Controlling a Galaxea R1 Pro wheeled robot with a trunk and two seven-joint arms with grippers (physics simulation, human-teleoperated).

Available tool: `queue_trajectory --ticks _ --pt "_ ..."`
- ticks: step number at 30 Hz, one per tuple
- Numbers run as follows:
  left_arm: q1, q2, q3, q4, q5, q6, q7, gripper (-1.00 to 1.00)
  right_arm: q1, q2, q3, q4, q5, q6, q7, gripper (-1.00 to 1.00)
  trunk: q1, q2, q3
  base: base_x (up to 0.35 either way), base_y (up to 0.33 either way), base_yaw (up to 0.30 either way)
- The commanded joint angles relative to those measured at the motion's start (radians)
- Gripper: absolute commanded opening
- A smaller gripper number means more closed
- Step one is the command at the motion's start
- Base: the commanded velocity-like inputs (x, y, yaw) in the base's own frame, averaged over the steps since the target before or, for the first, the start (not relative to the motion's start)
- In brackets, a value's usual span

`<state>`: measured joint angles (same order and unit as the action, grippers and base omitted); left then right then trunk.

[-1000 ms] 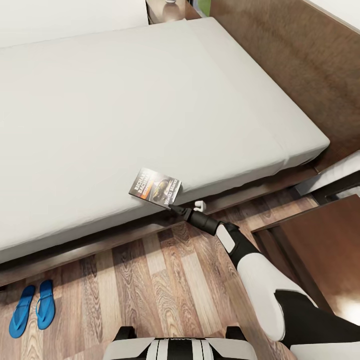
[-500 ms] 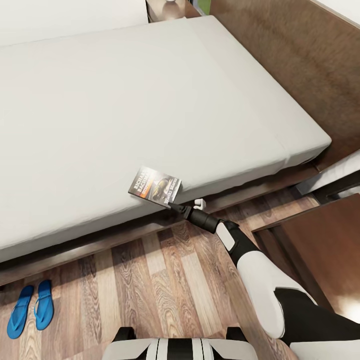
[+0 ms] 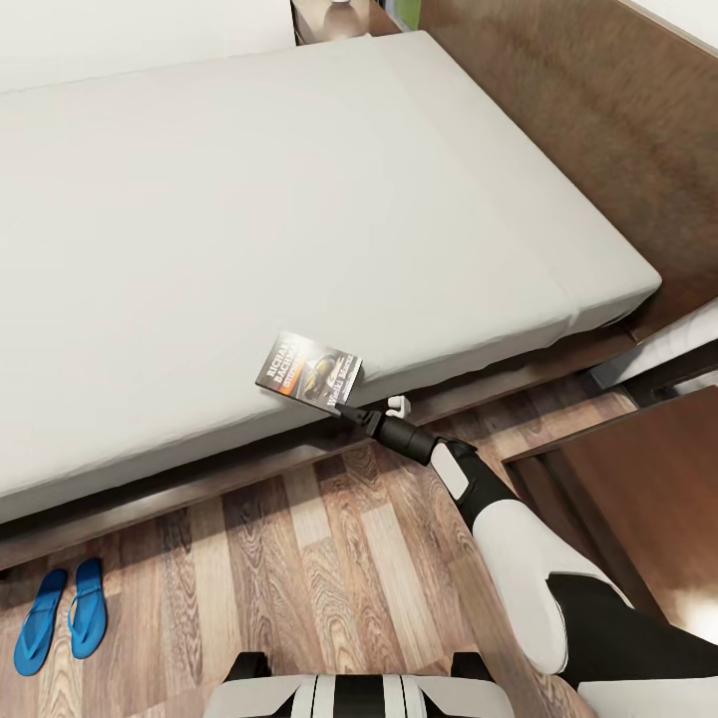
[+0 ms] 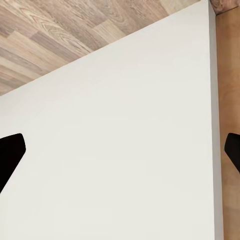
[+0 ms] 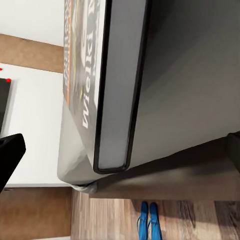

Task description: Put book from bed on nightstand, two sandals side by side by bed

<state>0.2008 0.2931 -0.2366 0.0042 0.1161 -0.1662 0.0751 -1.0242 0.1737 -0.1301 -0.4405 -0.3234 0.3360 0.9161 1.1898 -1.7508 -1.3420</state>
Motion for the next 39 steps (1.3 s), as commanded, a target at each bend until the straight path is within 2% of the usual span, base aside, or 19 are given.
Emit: queue_trajectory --ticks 1,7,11,22,39 --pt "0.000 0.000 -0.009 0.000 0.010 -0.004 0.002 1.00 0.000 0.001 -0.005 0.000 -0.003 0.009 0.003 1.00 0.000 0.000 0.000 0.000 0.000 0.000" --pt "0.000 0.000 -0.009 0.000 0.010 -0.004 0.002 1.00 -0.001 0.001 -0.005 0.000 -0.003 0.009 0.003 1.00 0.000 0.000 0.000 0.000 0.000 0.000" --pt "0.000 0.000 -0.009 0.000 0.010 -0.004 0.002 1.00 -0.001 0.001 -0.004 0.000 -0.003 0.009 0.003 1.00 0.015 -0.028 -0.013 0.000 0.000 0.000" --pt "0.000 0.000 -0.009 0.000 0.008 -0.004 0.002 1.00 -0.002 0.001 0.010 0.000 -0.004 0.009 0.001 1.00 0.015 -0.028 -0.013 0.000 0.000 0.000" --pt "0.000 -0.003 -0.009 0.000 0.008 -0.004 0.002 1.00 -0.005 0.001 0.024 0.000 -0.006 0.009 -0.041 1.00 0.015 -0.028 -0.013 0.000 0.000 0.000"
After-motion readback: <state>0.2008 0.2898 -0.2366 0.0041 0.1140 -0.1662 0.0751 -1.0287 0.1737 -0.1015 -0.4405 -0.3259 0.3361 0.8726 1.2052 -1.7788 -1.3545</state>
